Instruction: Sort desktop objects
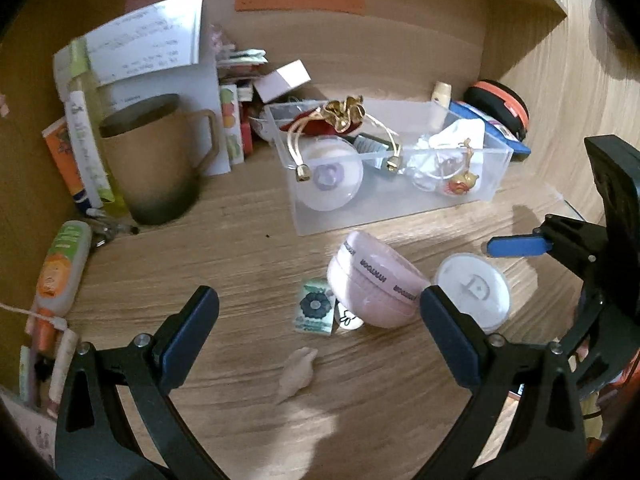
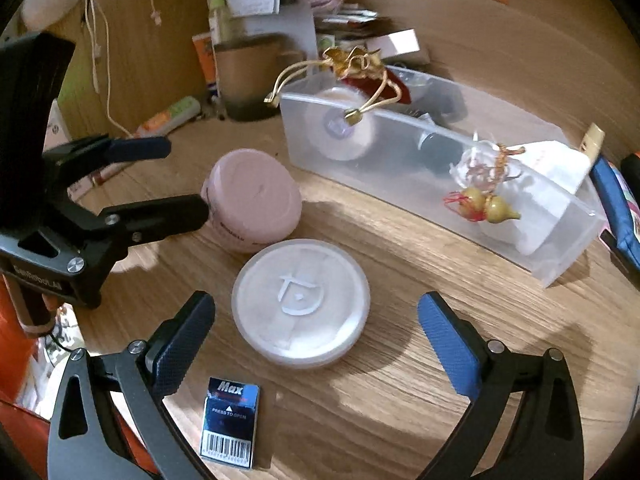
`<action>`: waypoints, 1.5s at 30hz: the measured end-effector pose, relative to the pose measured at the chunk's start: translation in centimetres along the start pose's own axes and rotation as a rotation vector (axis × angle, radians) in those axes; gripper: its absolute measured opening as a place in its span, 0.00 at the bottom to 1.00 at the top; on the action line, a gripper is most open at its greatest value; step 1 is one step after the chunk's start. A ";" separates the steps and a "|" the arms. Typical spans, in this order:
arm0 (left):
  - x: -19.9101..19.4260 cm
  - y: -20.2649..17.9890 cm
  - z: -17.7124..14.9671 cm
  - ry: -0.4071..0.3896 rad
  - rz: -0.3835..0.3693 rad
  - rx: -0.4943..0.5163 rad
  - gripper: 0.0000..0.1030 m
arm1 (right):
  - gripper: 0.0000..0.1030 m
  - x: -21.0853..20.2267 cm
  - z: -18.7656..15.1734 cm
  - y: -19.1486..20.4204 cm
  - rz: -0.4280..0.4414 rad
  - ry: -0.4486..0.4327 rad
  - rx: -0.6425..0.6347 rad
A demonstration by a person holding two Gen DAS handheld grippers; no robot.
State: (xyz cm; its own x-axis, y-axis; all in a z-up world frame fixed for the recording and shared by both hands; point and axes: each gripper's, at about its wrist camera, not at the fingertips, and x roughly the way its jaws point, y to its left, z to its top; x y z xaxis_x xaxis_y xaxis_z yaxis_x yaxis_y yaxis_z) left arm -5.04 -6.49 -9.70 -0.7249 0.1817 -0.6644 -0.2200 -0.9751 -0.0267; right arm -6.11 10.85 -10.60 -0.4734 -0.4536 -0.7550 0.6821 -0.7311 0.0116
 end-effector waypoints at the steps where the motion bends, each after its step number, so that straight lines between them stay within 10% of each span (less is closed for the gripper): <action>1: 0.3 0.0 0.1 0.005 -0.007 0.004 0.99 | 0.87 0.1 0.0 0.1 0.002 0.006 -0.006; 7: 1.7 -0.8 0.5 0.036 -0.040 0.040 0.99 | 0.61 0.8 0.1 -0.3 0.042 0.035 -0.003; 15: 3.2 -1.8 1.2 0.061 -0.054 0.081 0.99 | 0.61 0.2 -0.2 -1.9 0.031 0.027 0.017; 27: 5.4 -3.1 2.1 0.137 -0.101 0.090 0.64 | 0.61 -1.7 -1.2 -6.3 -0.001 0.003 0.112; 45: 4.1 -2.8 3.0 0.071 -0.092 0.034 0.63 | 0.61 -3.5 -0.3 -7.4 -0.005 -0.069 0.134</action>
State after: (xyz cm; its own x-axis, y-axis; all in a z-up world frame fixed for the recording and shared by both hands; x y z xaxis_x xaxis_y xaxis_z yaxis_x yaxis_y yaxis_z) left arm -9.38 -2.65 -10.15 -0.6530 0.2593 -0.7116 -0.3059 -0.9498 -0.0655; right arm -9.33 18.02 -8.30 -0.5169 -0.4809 -0.7082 0.6017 -0.7925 0.0990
